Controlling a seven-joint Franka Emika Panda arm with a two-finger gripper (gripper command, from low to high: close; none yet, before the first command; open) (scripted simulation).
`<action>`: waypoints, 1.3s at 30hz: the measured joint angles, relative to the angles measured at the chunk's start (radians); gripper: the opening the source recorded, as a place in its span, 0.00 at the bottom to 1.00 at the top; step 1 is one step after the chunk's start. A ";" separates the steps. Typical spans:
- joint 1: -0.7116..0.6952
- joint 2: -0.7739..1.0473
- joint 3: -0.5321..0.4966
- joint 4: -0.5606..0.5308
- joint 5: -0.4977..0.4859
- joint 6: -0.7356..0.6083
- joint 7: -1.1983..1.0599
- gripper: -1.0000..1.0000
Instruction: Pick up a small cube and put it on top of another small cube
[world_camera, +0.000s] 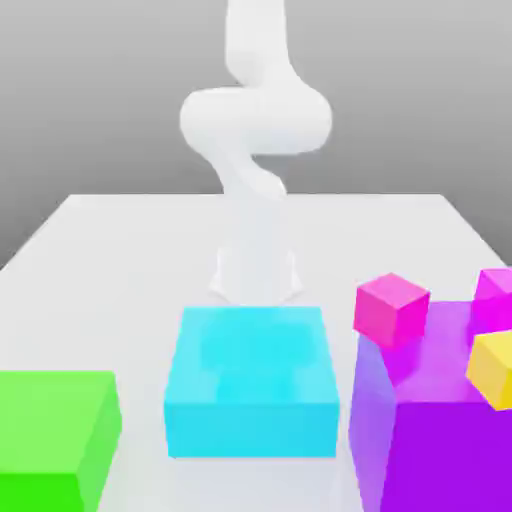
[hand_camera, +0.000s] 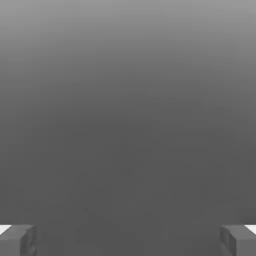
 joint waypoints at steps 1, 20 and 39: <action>0.025 0.027 -0.004 0.002 0.017 -0.001 -0.019 0.50; 0.396 0.517 0.119 -0.010 0.240 0.012 -0.312 0.50; 0.545 0.737 0.198 -0.552 -0.024 0.521 -0.543 0.50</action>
